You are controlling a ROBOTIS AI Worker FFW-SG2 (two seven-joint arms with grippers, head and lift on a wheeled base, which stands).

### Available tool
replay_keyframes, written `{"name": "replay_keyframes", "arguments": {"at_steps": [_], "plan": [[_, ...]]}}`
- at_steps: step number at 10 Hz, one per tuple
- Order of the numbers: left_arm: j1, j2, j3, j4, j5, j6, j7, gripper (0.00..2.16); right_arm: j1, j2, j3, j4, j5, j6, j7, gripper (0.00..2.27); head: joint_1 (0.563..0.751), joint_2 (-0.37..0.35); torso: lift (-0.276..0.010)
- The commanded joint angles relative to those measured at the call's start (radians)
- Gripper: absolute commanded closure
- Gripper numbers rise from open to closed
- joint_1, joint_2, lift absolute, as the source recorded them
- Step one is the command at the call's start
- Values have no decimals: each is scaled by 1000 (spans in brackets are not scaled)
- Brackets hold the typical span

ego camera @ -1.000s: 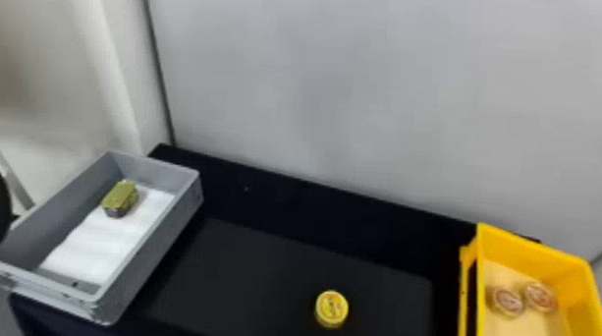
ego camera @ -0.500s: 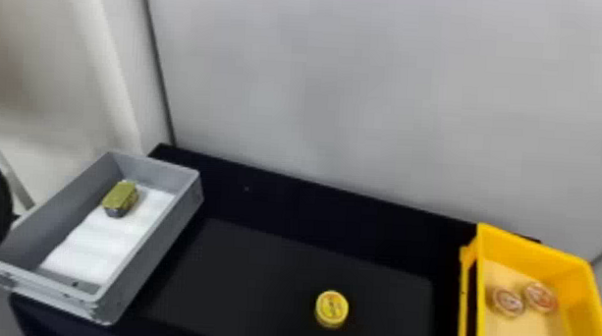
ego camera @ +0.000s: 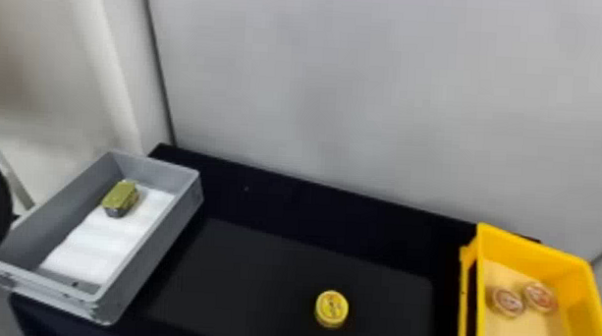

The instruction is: Pick up the round yellow can and place it in the yellow rectangular box

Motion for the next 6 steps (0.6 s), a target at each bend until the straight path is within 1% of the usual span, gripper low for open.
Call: {"name": "replay_keyframes", "arguments": {"at_steps": [1,2,3,4,5,6], "plan": [[0,0,1,0,0,2,0,85,5,3,3,4,-28,83,-2,73,694,-78,0],[0,-2,1,0,-2,5,0,85,6,4,9,4,-100,183,-51,79,694,-78,0],[0,-2,0,0,-2,7,0,85,6,8,7,11,-212,296,-114,101,694,-78,0],[0,-2,0,0,-2,10,0,85,-12,37,-22,20,-360,474,-142,124,694,-78,0],[2,-2,1,0,-2,13,0,87,-54,81,-40,21,-406,674,-109,134,694,-78,0],[0,-2,3,-2,-3,16,-3,85,-126,139,-66,46,-360,906,65,136,694,-78,0]]}}
